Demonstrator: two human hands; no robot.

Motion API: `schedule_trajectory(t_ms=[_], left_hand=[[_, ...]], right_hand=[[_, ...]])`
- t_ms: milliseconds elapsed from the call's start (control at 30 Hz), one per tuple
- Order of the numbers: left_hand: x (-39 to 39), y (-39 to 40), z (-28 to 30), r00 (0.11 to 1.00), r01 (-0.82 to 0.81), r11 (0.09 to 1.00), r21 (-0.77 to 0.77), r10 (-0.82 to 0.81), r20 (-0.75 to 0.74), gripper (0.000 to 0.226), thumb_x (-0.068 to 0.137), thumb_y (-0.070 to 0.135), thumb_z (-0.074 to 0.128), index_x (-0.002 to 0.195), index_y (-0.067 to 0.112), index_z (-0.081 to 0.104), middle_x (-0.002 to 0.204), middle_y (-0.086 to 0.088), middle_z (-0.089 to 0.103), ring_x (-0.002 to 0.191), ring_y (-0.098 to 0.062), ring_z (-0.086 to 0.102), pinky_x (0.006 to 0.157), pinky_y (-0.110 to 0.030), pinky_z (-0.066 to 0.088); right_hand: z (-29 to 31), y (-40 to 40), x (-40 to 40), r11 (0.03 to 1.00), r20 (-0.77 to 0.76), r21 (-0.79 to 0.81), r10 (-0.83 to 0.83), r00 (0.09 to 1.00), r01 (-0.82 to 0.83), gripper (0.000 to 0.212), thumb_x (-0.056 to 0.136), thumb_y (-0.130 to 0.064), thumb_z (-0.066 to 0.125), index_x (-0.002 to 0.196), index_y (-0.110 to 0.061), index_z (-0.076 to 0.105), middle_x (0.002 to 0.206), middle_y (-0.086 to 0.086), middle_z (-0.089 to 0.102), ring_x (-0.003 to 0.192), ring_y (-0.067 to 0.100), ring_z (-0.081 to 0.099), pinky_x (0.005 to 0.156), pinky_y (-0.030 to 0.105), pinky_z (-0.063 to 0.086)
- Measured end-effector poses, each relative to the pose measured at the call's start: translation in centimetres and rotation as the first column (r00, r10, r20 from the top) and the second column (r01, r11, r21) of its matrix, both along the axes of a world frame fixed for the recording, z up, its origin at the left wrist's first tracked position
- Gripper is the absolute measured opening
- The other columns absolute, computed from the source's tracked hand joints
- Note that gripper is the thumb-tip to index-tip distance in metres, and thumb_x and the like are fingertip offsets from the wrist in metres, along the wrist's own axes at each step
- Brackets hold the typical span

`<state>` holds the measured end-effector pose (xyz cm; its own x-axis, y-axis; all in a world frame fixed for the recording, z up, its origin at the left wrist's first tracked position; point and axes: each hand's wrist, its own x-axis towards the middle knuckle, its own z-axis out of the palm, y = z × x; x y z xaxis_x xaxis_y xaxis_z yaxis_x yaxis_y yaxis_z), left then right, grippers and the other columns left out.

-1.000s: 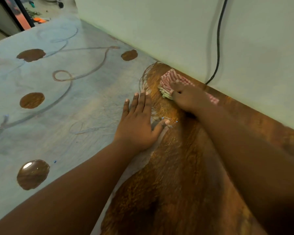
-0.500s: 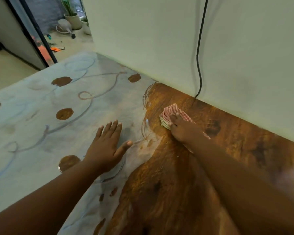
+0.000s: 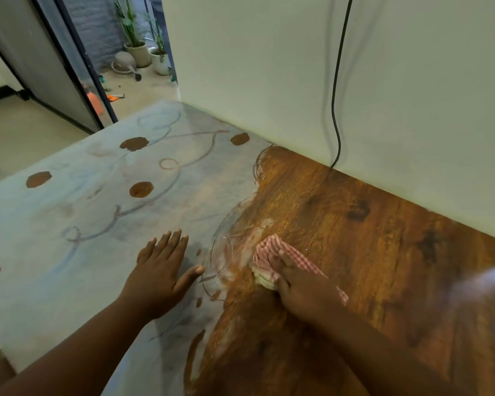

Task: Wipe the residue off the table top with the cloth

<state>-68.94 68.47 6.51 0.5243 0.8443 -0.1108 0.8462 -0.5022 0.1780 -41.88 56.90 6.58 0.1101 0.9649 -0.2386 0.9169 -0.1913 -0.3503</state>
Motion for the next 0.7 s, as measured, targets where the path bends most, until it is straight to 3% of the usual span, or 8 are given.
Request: schedule_trajectory(t_ms=[100, 200, 333, 433, 500, 567, 633, 700], left_hand=[[-0.2, -1.7, 0.0, 1.000, 0.003, 1.000, -0.010, -0.003, -0.004, 0.110, 0.065, 0.085, -0.020, 0.151, 0.018, -0.001, 0.155, 0.001, -0.010, 0.141, -0.011, -0.015, 0.115, -0.032, -0.013], [0.6, -3.0, 0.5, 0.999, 0.028, 1.000, -0.011, -0.027, 0.043, 0.110, 0.066, 0.085, -0.018, 0.151, 0.017, 0.002, 0.155, 0.002, -0.008, 0.142, -0.011, -0.015, 0.115, -0.032, -0.013], [0.6, -3.7, 0.9, 0.994, 0.098, 0.995, 0.004, -0.098, 0.042, 0.105, 0.070, 0.085, -0.015, 0.149, 0.017, -0.002, 0.153, 0.003, -0.010, 0.144, -0.014, -0.014, 0.115, -0.030, -0.016], [-0.4, -4.0, 1.6, 0.986, 0.162, 0.986, 0.041, -0.161, -0.038, 0.089, 0.088, 0.075, 0.008, 0.148, 0.010, 0.019, 0.154, -0.007, 0.016, 0.143, -0.024, 0.012, 0.115, -0.030, -0.010], [-1.1, -4.1, 1.7, 0.977, 0.179, 0.984, 0.019, -0.176, -0.123, 0.078, 0.095, 0.068, 0.021, 0.140, 0.007, 0.042, 0.144, -0.014, 0.041, 0.134, -0.029, 0.033, 0.113, -0.033, 0.002], [-1.6, -4.3, 1.4, 0.969, 0.191, 0.981, -0.008, -0.190, -0.160, 0.076, 0.095, 0.067, 0.024, 0.136, 0.008, 0.049, 0.139, -0.014, 0.049, 0.131, -0.028, 0.038, 0.112, -0.034, 0.006], [-2.0, -4.6, 1.1, 0.970, 0.193, 0.981, -0.019, -0.194, -0.146, 0.078, 0.094, 0.069, 0.022, 0.139, 0.008, 0.042, 0.143, -0.014, 0.043, 0.134, -0.029, 0.034, 0.111, -0.033, 0.004], [-2.4, -5.0, 0.6, 0.975, 0.196, 0.980, -0.033, -0.198, -0.105, 0.081, 0.092, 0.072, 0.017, 0.144, 0.011, 0.027, 0.150, -0.010, 0.026, 0.140, -0.029, 0.022, 0.112, -0.032, -0.004]], right_hand=[[-0.5, 2.9, -3.4, 0.997, -0.017, -0.036, -0.064, 0.998, 0.063, 0.049, 0.099, -0.040, 0.029, 0.147, -0.039, 0.024, 0.154, -0.010, 0.026, 0.124, 0.020, 0.048, 0.103, 0.040, 0.039], [-0.8, 0.5, -9.1, 0.996, 0.019, 0.034, 0.078, 0.997, -0.079, 0.040, 0.097, -0.041, 0.031, 0.130, -0.029, 0.050, 0.125, -0.002, 0.059, 0.093, 0.024, 0.061, 0.077, 0.035, 0.048], [-1.8, -8.4, -11.0, 0.977, 0.004, 0.119, 0.177, 0.984, -0.177, 0.050, 0.092, -0.047, 0.035, 0.141, -0.048, 0.031, 0.151, -0.023, 0.024, 0.095, 0.005, 0.064, 0.070, 0.026, 0.054], [-3.3, -13.0, -6.5, 0.958, 0.132, 0.205, 0.175, 0.976, -0.199, 0.051, 0.099, -0.043, 0.020, 0.150, -0.039, 0.015, 0.155, -0.017, 0.015, 0.124, 0.000, 0.048, 0.093, 0.019, 0.045], [-3.1, -13.8, -2.4, 0.969, 0.119, 0.233, 0.057, 0.991, -0.084, 0.054, 0.098, -0.040, 0.021, 0.147, -0.021, 0.034, 0.155, -0.004, 0.024, 0.138, 0.016, 0.033, 0.107, 0.030, 0.033], [-2.7, -12.5, 0.7, 0.951, 0.176, 0.261, -0.216, 0.960, 0.166, 0.059, 0.097, -0.038, 0.019, 0.148, -0.010, 0.030, 0.157, 0.007, 0.018, 0.144, 0.023, 0.020, 0.114, 0.037, 0.024], [-1.9, -9.1, 2.3, 0.888, 0.135, 0.206, -0.442, 0.887, 0.411, 0.061, 0.097, -0.037, 0.017, 0.151, -0.009, 0.013, 0.158, 0.012, 0.009, 0.144, 0.027, 0.014, 0.115, 0.041, 0.021], [-0.8, -3.9, 2.9, 0.817, 0.068, 0.088, -0.575, 0.815, 0.569, 0.058, 0.099, -0.032, 0.027, 0.151, -0.010, 0.016, 0.159, 0.010, 0.010, 0.144, 0.027, 0.016, 0.112, 0.043, 0.024]])
